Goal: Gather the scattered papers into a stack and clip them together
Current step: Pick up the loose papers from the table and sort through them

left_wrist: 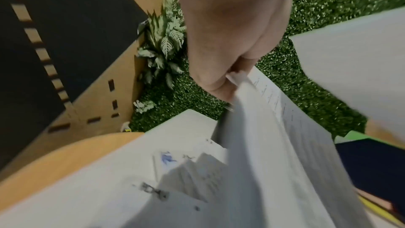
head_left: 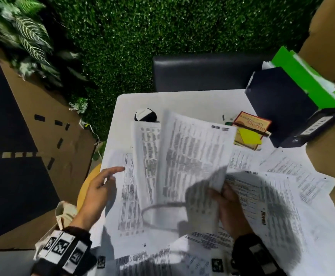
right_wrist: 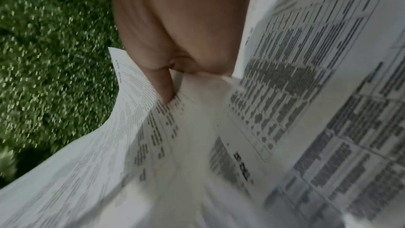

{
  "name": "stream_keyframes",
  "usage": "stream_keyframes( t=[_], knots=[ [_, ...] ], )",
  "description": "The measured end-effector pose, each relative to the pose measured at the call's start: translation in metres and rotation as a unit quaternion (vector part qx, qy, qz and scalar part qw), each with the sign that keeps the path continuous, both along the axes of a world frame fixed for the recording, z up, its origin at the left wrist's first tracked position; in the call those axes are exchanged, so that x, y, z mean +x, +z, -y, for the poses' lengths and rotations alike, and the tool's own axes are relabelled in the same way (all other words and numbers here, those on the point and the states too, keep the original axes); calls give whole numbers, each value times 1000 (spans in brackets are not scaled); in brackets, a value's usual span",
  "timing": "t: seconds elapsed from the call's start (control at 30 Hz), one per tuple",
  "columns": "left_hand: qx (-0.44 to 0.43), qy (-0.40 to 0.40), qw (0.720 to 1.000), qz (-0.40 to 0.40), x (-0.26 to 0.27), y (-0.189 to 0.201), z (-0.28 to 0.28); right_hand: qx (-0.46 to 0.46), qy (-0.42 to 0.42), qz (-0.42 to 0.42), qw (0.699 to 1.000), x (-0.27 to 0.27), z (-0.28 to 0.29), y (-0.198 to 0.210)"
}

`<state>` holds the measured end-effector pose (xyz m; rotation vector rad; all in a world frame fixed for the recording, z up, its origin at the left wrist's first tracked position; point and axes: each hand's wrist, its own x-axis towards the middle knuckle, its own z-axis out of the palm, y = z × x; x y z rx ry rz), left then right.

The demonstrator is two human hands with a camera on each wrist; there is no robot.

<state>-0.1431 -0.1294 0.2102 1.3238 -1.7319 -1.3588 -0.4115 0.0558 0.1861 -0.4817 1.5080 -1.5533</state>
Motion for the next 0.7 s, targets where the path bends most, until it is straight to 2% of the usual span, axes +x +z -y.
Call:
stream_keyframes(
  t=[0.07,0.13,0.2,0.3,0.37,0.47,0.6,0.7],
  knots=[
    [84,-17,993,-79,-15,6,-6,17,27,-17,999,17,5,-4],
    [196,-37,962,-185,-23,5,-12,23,42,-41,998,30,8,-6],
    [262,-39,935,-237,-23,-4,-17,36,44,-34,998,41,11,-9],
    [307,-10,930,-203,-22,-15,-29,73,38,-25,996,47,11,-16],
    [281,5,947,-157,-23,-20,-38,94,42,-35,994,46,7,-20],
    [271,3,952,-144,-16,-29,-43,106,56,-12,993,41,-3,-29],
    [313,48,936,-156,-5,-40,-45,97,104,-52,988,35,-5,-15],
    [391,-12,912,-127,-4,-40,-64,110,127,-39,985,31,4,-11]
  ],
)
